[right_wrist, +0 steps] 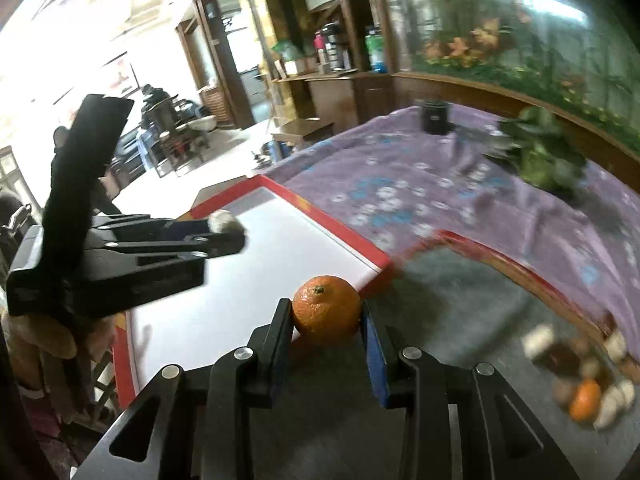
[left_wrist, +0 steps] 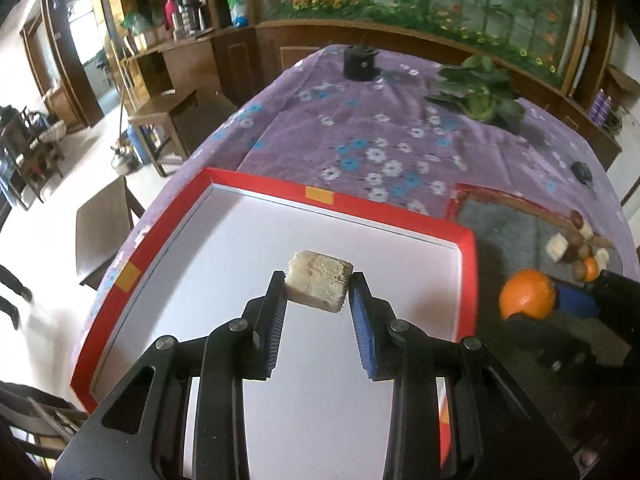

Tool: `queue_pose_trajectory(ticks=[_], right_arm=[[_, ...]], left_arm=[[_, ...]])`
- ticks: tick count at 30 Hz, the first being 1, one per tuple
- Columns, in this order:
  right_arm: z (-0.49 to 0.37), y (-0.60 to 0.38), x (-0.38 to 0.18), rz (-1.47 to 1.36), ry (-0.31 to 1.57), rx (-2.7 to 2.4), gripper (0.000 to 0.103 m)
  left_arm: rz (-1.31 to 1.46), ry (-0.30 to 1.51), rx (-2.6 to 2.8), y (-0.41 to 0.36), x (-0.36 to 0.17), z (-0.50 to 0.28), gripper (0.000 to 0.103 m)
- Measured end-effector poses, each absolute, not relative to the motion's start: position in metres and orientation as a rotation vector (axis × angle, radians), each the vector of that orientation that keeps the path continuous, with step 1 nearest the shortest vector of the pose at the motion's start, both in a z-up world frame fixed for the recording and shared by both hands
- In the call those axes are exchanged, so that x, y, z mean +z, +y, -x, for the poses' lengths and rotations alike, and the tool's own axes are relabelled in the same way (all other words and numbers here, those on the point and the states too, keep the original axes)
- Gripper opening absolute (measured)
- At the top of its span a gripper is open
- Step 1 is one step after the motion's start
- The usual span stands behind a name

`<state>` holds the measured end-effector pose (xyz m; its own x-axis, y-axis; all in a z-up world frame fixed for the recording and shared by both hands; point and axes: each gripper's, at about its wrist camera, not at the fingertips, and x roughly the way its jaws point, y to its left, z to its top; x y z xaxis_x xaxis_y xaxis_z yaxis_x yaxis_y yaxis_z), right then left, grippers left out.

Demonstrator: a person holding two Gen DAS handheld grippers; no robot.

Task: Organize fruits
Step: 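Open the left gripper over the tray while the right gripper sets the orange in the tray, then move both grippers back toward the fruit pile on the felt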

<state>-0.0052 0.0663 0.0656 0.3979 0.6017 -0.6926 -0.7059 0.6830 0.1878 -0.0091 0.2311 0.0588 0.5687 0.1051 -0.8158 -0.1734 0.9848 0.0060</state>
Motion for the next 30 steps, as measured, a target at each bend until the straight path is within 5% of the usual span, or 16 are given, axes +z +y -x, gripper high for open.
queue_pose_trajectory(ticks=[21,25,30], right_arm=[[-0.042,0.14,0.019,0.312,0.904,0.821,0.034],[-0.038,0.132,0.025,0.259,0.886,0.86,0.046],[-0.021,0.11,0.042,0.209,0.844,0.856,0.046]], left_arm=[[0.158,1.043,0.205,0.252,0.021,-0.04,0.031],[0.155,1.028,0.215,0.251,0.022,-0.035,0.057],[0.151,0.977,0.235,0.247,0.038,-0.02,0.058]])
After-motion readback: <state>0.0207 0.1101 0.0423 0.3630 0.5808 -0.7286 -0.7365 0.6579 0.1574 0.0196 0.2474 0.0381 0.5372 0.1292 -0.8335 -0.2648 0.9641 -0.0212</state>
